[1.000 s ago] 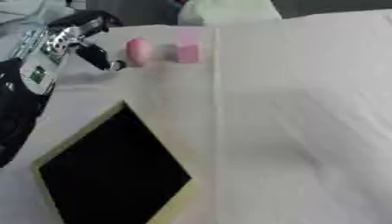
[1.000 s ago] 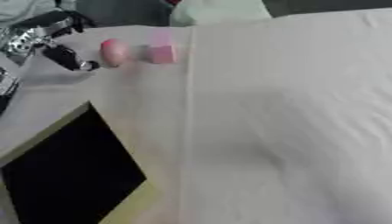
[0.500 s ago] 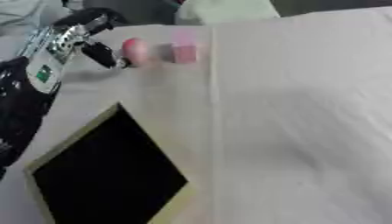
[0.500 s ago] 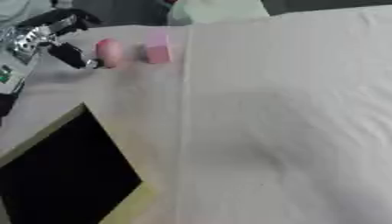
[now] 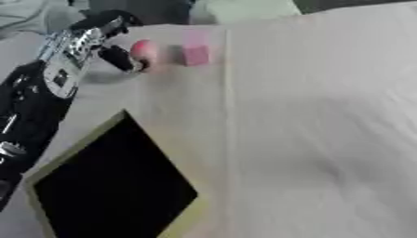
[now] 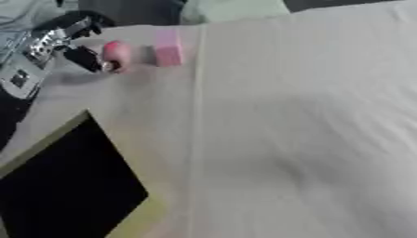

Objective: Pick up objects on the table and place them in the box.

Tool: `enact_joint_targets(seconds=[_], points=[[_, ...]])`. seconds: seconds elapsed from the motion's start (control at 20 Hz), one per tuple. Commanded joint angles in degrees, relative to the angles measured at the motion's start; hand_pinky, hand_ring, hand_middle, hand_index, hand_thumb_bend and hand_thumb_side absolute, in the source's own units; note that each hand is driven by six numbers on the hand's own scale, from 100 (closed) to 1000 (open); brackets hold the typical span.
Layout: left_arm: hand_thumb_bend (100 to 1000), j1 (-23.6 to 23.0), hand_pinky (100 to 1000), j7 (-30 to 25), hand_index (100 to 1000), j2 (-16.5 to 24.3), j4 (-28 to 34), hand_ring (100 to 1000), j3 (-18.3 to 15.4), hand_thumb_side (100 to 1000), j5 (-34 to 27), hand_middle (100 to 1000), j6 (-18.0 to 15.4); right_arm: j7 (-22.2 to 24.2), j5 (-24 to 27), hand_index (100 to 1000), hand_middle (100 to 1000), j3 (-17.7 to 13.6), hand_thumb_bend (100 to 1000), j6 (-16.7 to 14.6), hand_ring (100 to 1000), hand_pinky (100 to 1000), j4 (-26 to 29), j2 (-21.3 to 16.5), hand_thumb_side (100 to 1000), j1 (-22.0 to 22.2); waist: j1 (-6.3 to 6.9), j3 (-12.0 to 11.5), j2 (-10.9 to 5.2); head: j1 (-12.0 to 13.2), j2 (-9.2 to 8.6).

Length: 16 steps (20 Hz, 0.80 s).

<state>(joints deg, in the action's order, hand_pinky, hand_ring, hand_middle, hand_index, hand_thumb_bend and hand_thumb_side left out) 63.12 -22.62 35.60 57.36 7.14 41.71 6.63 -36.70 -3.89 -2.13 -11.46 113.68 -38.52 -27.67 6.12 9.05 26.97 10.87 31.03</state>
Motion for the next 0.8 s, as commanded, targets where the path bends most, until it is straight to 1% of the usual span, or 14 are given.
enact_joint_targets(seconds=[0.05, 0.15, 0.2, 0.3, 0.55, 0.6, 0.65, 0.8], points=[[437, 1.2, 826, 0.11, 889, 1.47, -0.2, 834, -1.0, 126, 1.03, 852, -0.04, -0.14, -0.07, 787, 654, -0.58, 418, 0.01, 744, 783, 0.91, -0.92, 953, -0.58, -0.1, 0.16, -1.04, 0.5, -0.86], [376, 1.2, 788, 0.06, 859, 1.49, -0.63, 796, -1.17, 123, 1.56, 812, -0.15, -0.18, -0.1, 787, 653, -0.57, 422, 0.04, 744, 783, 0.91, -0.93, 952, -0.59, 0.06, 0.25, -0.8, 0.59, -0.99], [327, 1.22, 757, 0.06, 833, 1.43, -0.86, 758, -1.34, 120, 1.55, 778, -0.17, -0.19, -0.12, 787, 653, -0.55, 423, 0.04, 744, 783, 0.91, -0.93, 951, -0.61, 0.13, 0.29, -0.68, 0.62, -1.1], [284, 1.21, 700, 0.26, 784, 1.34, -1.19, 693, -1.55, 118, 1.2, 722, -0.23, -0.2, -0.14, 787, 653, -0.54, 424, 0.05, 744, 783, 0.91, -0.9, 950, -0.64, 0.19, 0.39, -0.47, 0.69, -1.2], [284, 1.17, 700, 0.82, 784, 1.33, -1.54, 693, -1.5, 118, 0.77, 722, -0.42, -0.23, -0.17, 787, 653, -0.54, 424, 0.06, 744, 783, 0.91, -0.9, 950, -0.65, 0.22, 0.45, -0.34, 0.73, -1.21], [251, 1.2, 529, 0.9, 647, 1.24, -1.48, 512, -1.5, 103, 0.69, 550, -0.49, -0.24, -0.09, 787, 652, -0.52, 429, 0.03, 744, 784, 0.91, -0.87, 949, -0.64, 0.2, 0.44, -0.31, 0.69, -0.95], [225, 1.41, 517, 1.1, 652, 0.74, -0.82, 495, -1.38, 100, 0.27, 551, -0.91, -0.3, -0.06, 786, 649, -0.57, 432, 0.12, 744, 784, 0.91, -0.8, 948, -0.52, 0.08, 0.31, -0.21, 0.64, -0.63], [229, 0.93, 521, 0.79, 665, 0.87, 0.99, 498, -0.99, 100, -1.99, 565, -3.03, -0.51, -0.19, 786, 648, -0.72, 434, 0.41, 744, 784, 0.91, -0.72, 948, -0.18, -0.08, -0.06, -0.23, 0.43, -0.12]])
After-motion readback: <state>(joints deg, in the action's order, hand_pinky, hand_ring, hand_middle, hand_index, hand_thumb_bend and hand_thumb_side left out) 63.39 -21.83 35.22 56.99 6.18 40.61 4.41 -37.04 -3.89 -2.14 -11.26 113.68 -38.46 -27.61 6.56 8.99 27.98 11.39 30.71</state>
